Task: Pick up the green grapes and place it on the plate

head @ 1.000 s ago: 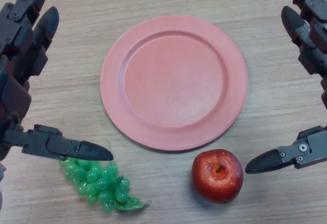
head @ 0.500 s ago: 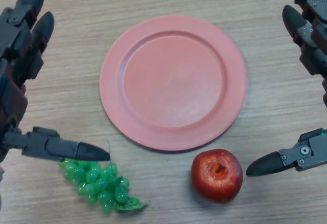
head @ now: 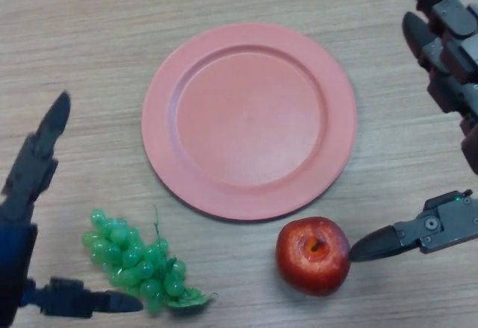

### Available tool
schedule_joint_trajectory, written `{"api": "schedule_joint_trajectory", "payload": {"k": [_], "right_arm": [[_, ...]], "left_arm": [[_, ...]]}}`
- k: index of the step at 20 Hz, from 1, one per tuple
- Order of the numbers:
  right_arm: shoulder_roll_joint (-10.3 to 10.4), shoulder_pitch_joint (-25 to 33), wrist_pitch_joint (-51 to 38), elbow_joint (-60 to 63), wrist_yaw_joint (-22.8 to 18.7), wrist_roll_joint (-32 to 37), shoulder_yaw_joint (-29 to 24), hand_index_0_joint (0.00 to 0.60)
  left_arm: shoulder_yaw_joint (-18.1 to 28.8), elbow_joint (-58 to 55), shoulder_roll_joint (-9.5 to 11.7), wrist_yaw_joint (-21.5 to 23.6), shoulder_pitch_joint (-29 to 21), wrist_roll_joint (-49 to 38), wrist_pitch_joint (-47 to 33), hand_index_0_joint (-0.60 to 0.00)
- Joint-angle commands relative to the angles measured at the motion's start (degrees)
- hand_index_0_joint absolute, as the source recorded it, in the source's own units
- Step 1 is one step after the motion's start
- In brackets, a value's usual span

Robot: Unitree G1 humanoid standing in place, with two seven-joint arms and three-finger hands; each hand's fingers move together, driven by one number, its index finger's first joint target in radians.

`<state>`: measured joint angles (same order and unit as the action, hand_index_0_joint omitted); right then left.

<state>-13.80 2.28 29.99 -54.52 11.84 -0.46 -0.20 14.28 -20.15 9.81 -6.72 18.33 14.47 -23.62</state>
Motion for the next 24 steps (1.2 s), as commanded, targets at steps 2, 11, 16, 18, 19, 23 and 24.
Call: {"api": "schedule_joint_trajectory", "payload": {"k": [2,11,16,18,19,23,24], "right_arm": [[-0.1,1.1,-6.3,-3.4,-0.8,0.1,-1.2,0.0],[-0.1,1.2,-5.1,-4.2,-0.6,1.2,-1.8,0.0],[-0.3,1.2,-5.0,-4.4,-0.7,2.1,-2.7,0.0],[-0.5,1.2,-4.9,-4.6,-0.8,2.5,-3.1,0.0],[-0.5,1.5,-4.3,-4.9,-0.9,2.8,-3.3,0.0],[-0.6,1.6,-4.1,-5.2,-1.1,3.5,-3.5,0.0],[-0.7,1.7,-3.9,-5.2,-1.1,3.6,-3.6,0.0]], "left_arm": [[2.4,2.9,1.1,6.3,3.1,6.7,-11.5,0.0],[-2.1,7.9,1.9,17.6,1.8,37.4,-7.9,0.0],[-3.6,9.1,3.8,19.0,1.1,39.7,-6.5,-0.449],[-5.1,9.0,4.7,16.5,0.0,37.9,-5.9,-0.6],[-5.7,10.1,5.5,17.6,-1.1,41.9,-6.0,-0.6],[-5.9,12.0,9.2,11.2,-0.4,43.7,-9.4,-0.6],[-5.0,11.3,9.4,9.2,-0.3,42.6,-10.1,-0.6]]}}
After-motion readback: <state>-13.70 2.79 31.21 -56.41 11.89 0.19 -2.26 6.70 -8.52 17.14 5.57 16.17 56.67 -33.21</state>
